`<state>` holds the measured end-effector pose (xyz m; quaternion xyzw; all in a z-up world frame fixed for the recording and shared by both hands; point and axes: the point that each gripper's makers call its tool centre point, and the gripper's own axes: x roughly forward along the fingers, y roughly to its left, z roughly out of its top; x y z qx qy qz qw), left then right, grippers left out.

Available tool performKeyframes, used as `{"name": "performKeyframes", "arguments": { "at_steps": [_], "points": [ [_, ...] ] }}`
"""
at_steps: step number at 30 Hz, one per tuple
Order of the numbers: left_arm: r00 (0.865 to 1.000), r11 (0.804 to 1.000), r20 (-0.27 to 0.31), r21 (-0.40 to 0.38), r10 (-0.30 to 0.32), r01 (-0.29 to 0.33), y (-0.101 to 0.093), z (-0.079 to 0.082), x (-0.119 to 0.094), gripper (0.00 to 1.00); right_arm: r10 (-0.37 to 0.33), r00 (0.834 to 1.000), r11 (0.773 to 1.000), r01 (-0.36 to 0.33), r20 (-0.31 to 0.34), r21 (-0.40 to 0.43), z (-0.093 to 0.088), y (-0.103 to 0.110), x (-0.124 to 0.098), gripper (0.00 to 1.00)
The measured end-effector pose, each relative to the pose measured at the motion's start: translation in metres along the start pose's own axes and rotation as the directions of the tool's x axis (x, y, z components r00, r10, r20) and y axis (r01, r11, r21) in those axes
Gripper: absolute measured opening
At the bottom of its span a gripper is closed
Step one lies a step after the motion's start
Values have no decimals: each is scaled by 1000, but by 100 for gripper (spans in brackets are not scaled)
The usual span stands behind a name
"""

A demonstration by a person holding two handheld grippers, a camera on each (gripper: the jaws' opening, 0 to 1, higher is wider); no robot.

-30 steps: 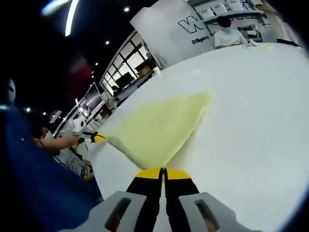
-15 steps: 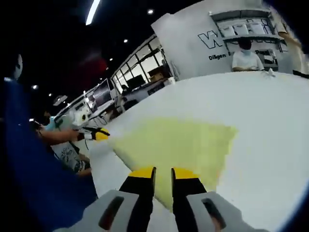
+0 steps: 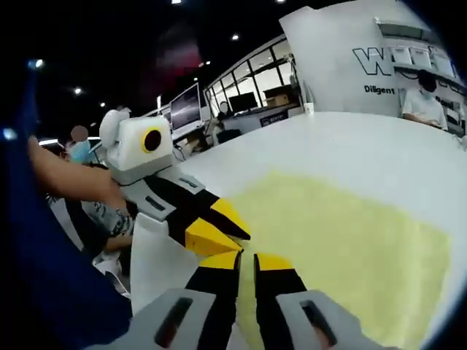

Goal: Fold the garment on the visible template until the final outline fits inside the template.

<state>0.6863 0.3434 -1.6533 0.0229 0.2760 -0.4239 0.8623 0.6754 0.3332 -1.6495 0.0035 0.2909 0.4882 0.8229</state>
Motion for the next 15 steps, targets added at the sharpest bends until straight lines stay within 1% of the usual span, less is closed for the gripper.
{"name": "performKeyframes", "arguments": {
  "at_steps": [2, 4, 7, 8, 9, 10, 11, 12, 13, 14, 15],
  "points": [
    [999, 1000, -46, 8, -6, 6, -1, -13, 2, 10, -12, 1000, 1000, 12, -16, -6, -7, -4, 0, 0],
    [998, 1000, -57, 24, -9, 10, -1, -21, 3, 9, -25, 999, 1000, 25, -25, -2, -14, -8, -1, 0],
    [999, 999, -53, 43, 0, 2, -2, -27, 2, 4, -37, 999, 999, 37, -22, 15, -23, -12, -9, 0],
    [999, 999, -39, 52, 8, -6, 0, -27, 0, 2, -47, 999, 999, 47, -26, 10, -28, -15, -13, 0],
    [1000, 999, -28, 49, 14, -12, 3, -28, -1, 0, -47, 999, 999, 48, -13, 10, -28, -18, -17, 0],
    [999, 999, -29, 26, 20, -19, 8, -33, -5, 0, -48, 999, 999, 48, 1, 10, -28, -22, -21, 0],
    [1000, 999, -17, 24, 24, -23, 9, -33, -11, 0, -60, 998, 998, 60, 6, 29, -31, -27, -26, 0],
    [1000, 999, -16, 21, 26, -26, 10, -33, -12, 0, -64, 998, 997, 64, 7, 31, -33, -29, -27, 0],
    [999, 999, -23, 20, 43, -42, 13, -37, -19, 0, -88, 996, 996, 88, -12, 33, -41, -33, -35, 0],
    [999, 999, -16, 25, 42, -41, 15, -38, -22, 0, -87, 996, 996, 86, 7, 28, -41, -32, -40, 0],
    [999, 999, -16, 20, 49, -49, 19, -40, -28, 0, -98, 995, 994, 98, 12, 52, -43, -40, -46, 0]
  ]
}}
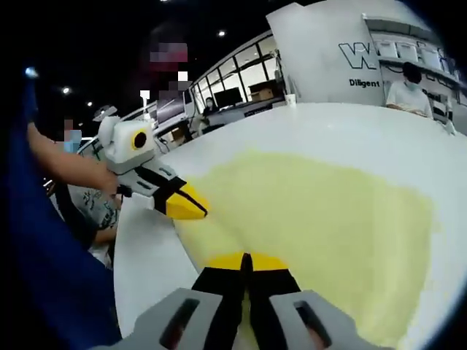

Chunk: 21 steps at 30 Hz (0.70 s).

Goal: Fold the garment on the visible template until the final outline fits inside the template.

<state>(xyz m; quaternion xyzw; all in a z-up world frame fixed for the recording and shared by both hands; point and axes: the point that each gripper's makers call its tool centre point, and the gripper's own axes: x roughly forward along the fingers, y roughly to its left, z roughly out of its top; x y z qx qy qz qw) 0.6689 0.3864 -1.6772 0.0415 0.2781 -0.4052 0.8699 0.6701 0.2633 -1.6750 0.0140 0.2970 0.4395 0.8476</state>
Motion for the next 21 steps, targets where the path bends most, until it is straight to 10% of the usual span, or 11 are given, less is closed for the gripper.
{"name": "performKeyframes", "arguments": {
  "at_steps": [21],
  "points": [
    [983, 982, -18, 52, 182, -181, 39, -33, -70, 0, -199, 980, 980, 199, 19, -2, -34, -48, -75, 0]
  ]
}}
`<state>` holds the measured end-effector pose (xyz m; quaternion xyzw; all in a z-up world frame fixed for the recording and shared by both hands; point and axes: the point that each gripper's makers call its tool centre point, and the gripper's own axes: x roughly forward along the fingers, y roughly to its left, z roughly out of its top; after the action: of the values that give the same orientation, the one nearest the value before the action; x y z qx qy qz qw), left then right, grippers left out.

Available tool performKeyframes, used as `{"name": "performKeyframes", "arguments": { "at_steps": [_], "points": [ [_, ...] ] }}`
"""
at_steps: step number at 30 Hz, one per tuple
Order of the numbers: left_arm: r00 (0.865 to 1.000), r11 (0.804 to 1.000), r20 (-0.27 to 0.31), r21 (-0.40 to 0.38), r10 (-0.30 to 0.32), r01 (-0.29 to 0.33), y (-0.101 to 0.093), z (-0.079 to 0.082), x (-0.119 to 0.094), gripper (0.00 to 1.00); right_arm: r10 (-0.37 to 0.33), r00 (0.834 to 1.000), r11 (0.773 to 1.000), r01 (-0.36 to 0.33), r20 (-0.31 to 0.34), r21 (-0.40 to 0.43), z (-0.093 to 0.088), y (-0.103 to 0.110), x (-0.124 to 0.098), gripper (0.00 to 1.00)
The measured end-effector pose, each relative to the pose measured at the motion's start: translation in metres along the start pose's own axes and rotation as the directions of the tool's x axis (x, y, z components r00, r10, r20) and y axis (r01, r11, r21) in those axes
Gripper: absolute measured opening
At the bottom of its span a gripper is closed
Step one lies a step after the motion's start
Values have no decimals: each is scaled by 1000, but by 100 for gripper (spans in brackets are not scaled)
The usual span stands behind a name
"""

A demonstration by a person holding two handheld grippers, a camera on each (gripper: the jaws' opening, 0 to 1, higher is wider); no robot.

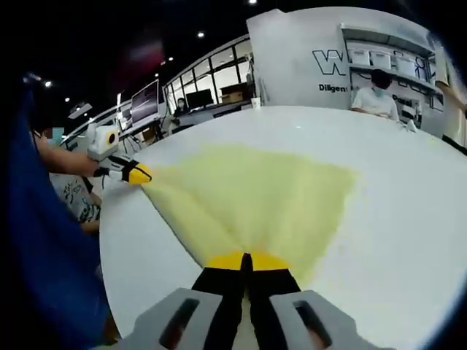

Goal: Fold the garment on the visible template until the final outline fits inside the template.

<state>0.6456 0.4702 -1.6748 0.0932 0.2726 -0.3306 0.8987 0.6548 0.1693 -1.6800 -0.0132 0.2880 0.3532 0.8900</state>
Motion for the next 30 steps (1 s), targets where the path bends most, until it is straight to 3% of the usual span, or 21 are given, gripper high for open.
{"name": "performKeyframes", "arguments": {
  "at_steps": [7, 9, 11, 17, 19, 21, 23, 27, 28, 30],
  "points": [
    [999, 999, -6, 8, 40, -40, 10, -7, -10, 0, -63, 998, 998, 63, -6, -7, -6, -6, -12, 0],
    [999, 999, -10, 25, 49, -49, 12, -10, -12, 0, -96, 995, 995, 96, 5, 41, -8, -15, -15, 0],
    [998, 998, -12, 13, 63, -63, 11, -10, -16, 0, -111, 994, 993, 111, 9, 38, -9, -17, -21, 0],
    [990, 990, -40, -41, 135, -137, 26, -22, -34, 0, -158, 987, 987, 158, -24, 24, -12, -22, -36, 0],
    [986, 982, -30, -82, 165, -167, 31, -22, -41, 1, -167, 986, 986, 167, -16, 20, -8, -22, -41, 0],
    [981, 973, -2, -129, 195, -194, 31, -15, -55, 5, -173, 984, 984, 171, 32, 39, 7, -18, -53, 0],
    [970, 959, 43, -167, 239, -229, 36, -9, -71, 12, -182, 982, 983, 180, 48, 41, 12, -18, -60, 10],
    [960, 946, 75, -206, 269, -249, 31, -3, -87, 29, -192, 980, 981, 191, 57, 28, 18, -5, -68, 27],
    [958, 945, 87, -212, 273, -250, 27, -2, -92, 33, -197, 977, 980, 194, 87, 44, 24, 4, -72, 31],
    [955, 937, 105, -249, 276, -244, 17, 1, -98, 46, -202, 974, 979, 198, 103, 52, 23, 6, -73, 48]
  ]
}}
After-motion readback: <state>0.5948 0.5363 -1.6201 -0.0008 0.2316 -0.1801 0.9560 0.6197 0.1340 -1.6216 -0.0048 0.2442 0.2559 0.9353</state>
